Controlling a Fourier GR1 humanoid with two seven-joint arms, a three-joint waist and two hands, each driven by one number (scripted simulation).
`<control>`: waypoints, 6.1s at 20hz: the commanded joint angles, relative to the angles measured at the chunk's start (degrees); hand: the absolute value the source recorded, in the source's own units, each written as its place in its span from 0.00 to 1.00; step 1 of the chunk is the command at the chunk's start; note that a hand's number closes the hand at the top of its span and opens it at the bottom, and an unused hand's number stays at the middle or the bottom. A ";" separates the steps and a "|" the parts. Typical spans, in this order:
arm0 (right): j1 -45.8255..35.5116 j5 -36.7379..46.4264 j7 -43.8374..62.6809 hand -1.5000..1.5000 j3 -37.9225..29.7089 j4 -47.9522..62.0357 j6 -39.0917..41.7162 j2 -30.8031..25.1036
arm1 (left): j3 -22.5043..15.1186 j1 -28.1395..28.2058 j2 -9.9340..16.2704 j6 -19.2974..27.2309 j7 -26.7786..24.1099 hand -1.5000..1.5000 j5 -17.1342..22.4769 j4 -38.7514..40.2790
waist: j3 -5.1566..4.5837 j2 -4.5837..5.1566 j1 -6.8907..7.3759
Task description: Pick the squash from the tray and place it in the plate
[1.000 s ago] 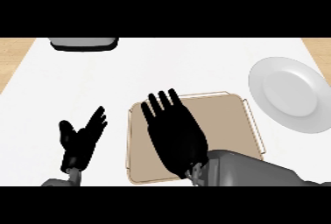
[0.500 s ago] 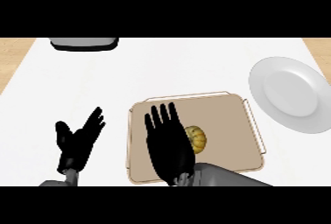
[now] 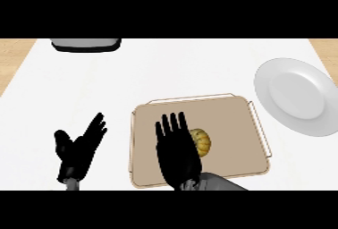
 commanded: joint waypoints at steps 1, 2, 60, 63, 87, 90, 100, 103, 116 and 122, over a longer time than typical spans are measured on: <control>2.80 4.95 0.03 0.00 1.09 -0.04 0.54 0.35 | -1.11 -0.87 -2.55 0.41 -0.79 0.50 -1.83 3.75 | -0.04 0.05 -0.16; 3.26 7.48 1.53 0.00 4.18 5.41 -2.89 3.34 | -0.51 -2.77 -1.72 1.57 2.35 0.50 -1.94 0.89 | -0.03 0.08 -0.01; -16.99 50.23 36.82 1.00 -67.79 17.12 -53.57 -0.56 | 1.31 -3.11 -3.79 -3.51 1.93 0.50 -4.42 -1.41 | 0.24 2.91 4.51; -14.46 53.99 37.33 1.00 -71.47 17.83 -57.38 -0.37 | 0.47 -2.83 -4.70 -3.38 1.70 0.50 -4.72 -0.45 | 0.23 3.20 4.15; -4.59 50.71 26.36 1.00 -105.87 29.46 -83.13 -0.88 | 2.28 -2.15 -3.91 -2.76 2.54 0.50 -4.46 -0.26 | 0.42 1.15 1.61; -6.08 44.31 21.51 0.00 -109.31 38.72 -80.91 -2.71 | 2.64 -2.92 -3.75 -3.05 3.48 0.50 -4.07 0.24 | 0.34 1.13 1.74; -6.28 24.38 -0.99 0.00 -107.22 50.58 -106.84 -7.03 | 3.92 -2.04 -2.69 -4.48 1.27 0.50 -3.40 0.66 | 0.34 0.84 2.10; -6.76 22.10 -3.61 0.00 -105.99 48.79 -113.82 -5.61 | 3.20 -2.80 -3.86 -3.61 2.17 0.50 -3.90 1.42 | 0.28 0.77 1.69; 10.35 -3.62 -10.86 0.00 -81.85 23.33 -113.53 6.32 | 4.29 -0.31 -3.28 -2.80 3.27 0.50 -4.37 -0.85 | -0.01 -0.22 -0.64; 15.58 -6.60 -8.59 0.00 -69.79 24.54 -117.48 6.53 | 1.67 2.13 -4.71 -1.30 7.21 0.50 -5.83 -8.14 | -0.02 -0.03 0.16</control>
